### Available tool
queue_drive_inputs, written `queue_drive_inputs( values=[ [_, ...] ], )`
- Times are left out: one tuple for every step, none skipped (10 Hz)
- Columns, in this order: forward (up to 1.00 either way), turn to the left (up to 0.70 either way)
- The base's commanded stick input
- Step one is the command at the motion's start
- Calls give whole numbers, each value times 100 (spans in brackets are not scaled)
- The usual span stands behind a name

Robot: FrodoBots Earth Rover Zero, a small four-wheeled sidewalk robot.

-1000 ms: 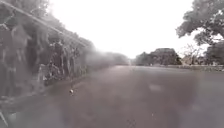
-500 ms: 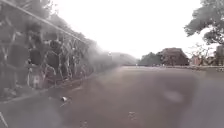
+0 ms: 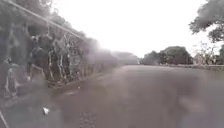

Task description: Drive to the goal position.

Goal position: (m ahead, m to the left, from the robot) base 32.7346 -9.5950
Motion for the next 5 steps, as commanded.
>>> queue_drive_inputs(
  values=[
    [100,0],
    [100,0],
    [100,0],
    [100,0],
    [100,0]
  ],
)
